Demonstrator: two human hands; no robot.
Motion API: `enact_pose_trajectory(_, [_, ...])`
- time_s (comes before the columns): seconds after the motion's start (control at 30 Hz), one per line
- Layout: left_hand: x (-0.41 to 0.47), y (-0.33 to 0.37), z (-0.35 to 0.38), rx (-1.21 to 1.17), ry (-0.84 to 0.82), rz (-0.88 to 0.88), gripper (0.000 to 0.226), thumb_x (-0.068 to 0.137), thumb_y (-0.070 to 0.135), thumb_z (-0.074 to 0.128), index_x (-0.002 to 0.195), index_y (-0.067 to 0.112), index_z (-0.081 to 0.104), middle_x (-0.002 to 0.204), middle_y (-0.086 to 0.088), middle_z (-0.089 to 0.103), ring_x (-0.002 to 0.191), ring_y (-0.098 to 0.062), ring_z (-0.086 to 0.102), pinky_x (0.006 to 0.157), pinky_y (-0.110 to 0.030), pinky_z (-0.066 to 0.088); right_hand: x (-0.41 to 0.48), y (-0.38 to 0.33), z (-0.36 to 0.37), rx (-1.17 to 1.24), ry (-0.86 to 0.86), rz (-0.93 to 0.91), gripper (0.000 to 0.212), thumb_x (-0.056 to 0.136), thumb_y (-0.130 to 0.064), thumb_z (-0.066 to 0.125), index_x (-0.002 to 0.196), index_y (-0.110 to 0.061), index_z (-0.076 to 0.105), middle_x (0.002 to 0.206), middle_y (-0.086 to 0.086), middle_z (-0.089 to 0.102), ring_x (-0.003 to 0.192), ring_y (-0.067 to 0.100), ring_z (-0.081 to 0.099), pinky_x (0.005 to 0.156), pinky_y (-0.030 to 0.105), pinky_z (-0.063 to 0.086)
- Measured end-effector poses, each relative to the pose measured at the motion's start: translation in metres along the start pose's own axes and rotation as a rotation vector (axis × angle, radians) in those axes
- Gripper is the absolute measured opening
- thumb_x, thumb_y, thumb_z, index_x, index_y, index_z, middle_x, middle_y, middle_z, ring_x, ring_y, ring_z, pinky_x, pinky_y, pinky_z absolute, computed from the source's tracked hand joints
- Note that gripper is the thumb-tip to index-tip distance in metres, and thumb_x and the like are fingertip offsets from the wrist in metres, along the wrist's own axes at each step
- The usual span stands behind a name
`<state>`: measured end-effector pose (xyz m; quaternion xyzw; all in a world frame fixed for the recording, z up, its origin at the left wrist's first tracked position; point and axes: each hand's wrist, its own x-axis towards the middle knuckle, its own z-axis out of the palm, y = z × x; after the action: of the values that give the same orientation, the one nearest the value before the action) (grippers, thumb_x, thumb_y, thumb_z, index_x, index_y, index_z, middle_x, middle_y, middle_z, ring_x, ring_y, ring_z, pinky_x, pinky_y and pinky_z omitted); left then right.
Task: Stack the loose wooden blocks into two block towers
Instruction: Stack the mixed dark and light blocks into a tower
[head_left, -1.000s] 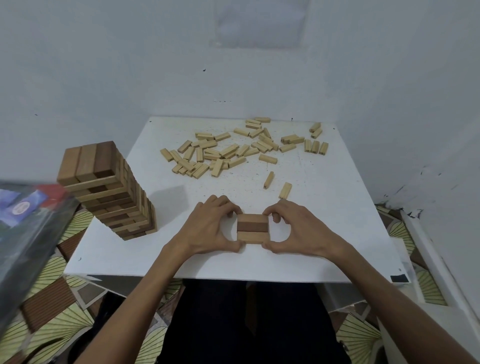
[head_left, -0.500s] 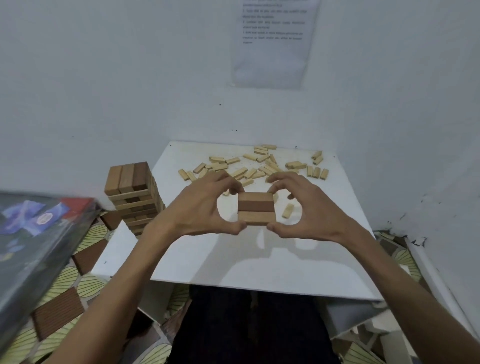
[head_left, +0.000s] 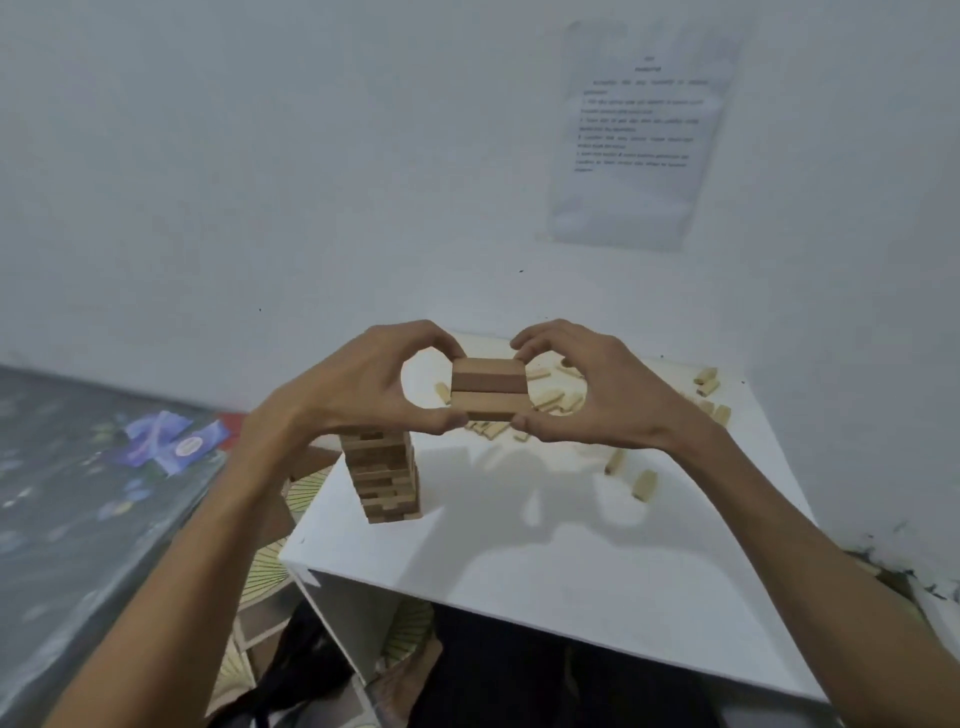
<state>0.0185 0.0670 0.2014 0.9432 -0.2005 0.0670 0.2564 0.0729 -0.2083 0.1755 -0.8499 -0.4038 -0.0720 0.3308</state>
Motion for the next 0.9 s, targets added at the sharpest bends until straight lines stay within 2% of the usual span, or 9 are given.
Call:
enact_pose_trajectory(0.17, [-0.018,-0.041,-0.022,-0.037,0.008,-0.085,0.061,0.068,0.068,0.07,0.119,0.036,0.063,0.124,0.021,0.065,0.119,-0.002,0.058,0.104,-0.034,0.044,0.046,-0.014,0.027,0.023,-0.047,-0.019,0.061,0.068,-0.067,0.073,0.117,-0.034,0.059,0.131,-0.024,0.056,0.124,0.005,0.053,0.101,0.04,0.049])
enact_pose_trajectory(0.3, [-0.027,-0.072,-0.028,-0.066,0.017,-0.125,0.067,0.067,0.07,0.069,0.122,0.032,0.063,0.126,0.022,0.064,0.122,0.004,0.054,0.1,-0.018,0.036,0.074,-0.019,0.049,0.027,-0.091,-0.016,0.059,0.066,-0.068,0.073,0.115,-0.039,0.057,0.128,-0.026,0.057,0.122,0.003,0.053,0.101,0.038,0.049])
enact_pose_trajectory(0.5, [-0.037,-0.103,-0.028,-0.098,0.036,-0.172,0.067,0.067,0.07,0.071,0.122,0.032,0.063,0.125,0.022,0.064,0.123,0.003,0.054,0.101,-0.016,0.035,0.097,-0.019,0.073,0.034,-0.135,-0.021,0.057,0.068,-0.068,0.073,0.115,-0.039,0.056,0.126,-0.025,0.057,0.12,0.003,0.054,0.099,0.036,0.049])
enact_pose_trajectory(0.67, [-0.043,-0.117,-0.028,-0.107,0.044,-0.2,0.067,0.067,0.068,0.07,0.122,0.032,0.063,0.126,0.02,0.064,0.124,-0.001,0.055,0.108,-0.029,0.039,0.107,-0.018,0.087,0.044,-0.163,0.0,0.059,0.068,-0.07,0.071,0.116,-0.04,0.056,0.126,-0.025,0.056,0.123,0.003,0.052,0.098,0.038,0.05])
enact_pose_trajectory(0.9, [-0.047,-0.125,-0.027,-0.13,0.071,-0.201,0.064,0.068,0.067,0.07,0.121,0.032,0.063,0.124,0.02,0.065,0.123,-0.001,0.055,0.108,-0.028,0.038,0.112,-0.02,0.094,0.056,-0.181,0.007,0.058,0.068,-0.069,0.072,0.116,-0.04,0.056,0.126,-0.026,0.055,0.123,0.002,0.051,0.097,0.038,0.05])
